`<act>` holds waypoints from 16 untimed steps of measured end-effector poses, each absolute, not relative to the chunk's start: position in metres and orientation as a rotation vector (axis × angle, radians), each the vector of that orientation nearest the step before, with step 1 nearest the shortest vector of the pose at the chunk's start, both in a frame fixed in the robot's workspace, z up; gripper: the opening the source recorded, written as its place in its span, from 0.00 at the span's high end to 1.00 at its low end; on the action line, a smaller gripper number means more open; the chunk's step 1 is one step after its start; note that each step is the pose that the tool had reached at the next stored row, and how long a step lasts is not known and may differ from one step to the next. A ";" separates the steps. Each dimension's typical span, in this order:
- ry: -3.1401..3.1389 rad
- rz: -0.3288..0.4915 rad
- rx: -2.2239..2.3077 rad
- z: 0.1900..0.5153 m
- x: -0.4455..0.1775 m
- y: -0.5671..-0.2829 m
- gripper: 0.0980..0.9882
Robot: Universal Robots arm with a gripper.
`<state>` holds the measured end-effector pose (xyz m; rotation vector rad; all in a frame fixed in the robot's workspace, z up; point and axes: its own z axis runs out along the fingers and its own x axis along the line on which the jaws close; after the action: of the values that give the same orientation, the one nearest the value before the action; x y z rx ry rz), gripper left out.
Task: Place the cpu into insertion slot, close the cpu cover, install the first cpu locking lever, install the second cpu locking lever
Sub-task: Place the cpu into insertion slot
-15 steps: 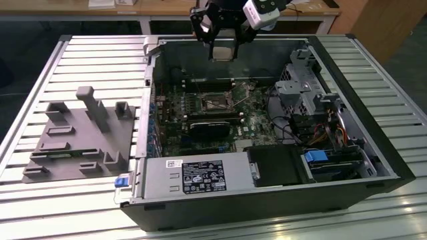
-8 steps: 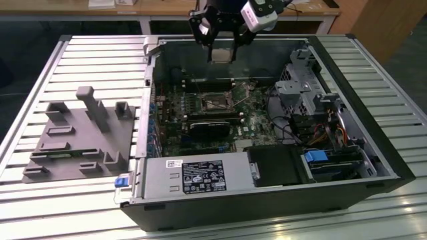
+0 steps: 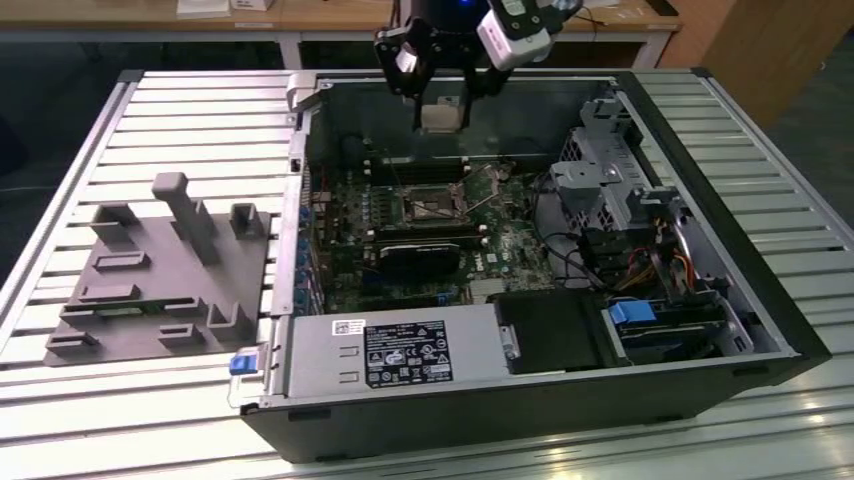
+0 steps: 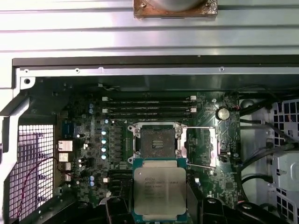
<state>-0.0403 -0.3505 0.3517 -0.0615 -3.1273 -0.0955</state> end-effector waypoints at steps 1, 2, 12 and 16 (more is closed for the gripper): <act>-3.128 -0.093 -0.077 0.351 -0.040 -0.350 0.50; -3.128 -0.093 -0.097 0.350 -0.040 -0.350 0.50; -3.113 -0.092 -0.368 0.340 -0.040 -0.350 0.50; -3.101 -0.093 -0.483 0.335 -0.040 -0.350 0.50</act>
<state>-0.0403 -0.3505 0.3348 -0.4826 -3.1007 -0.0929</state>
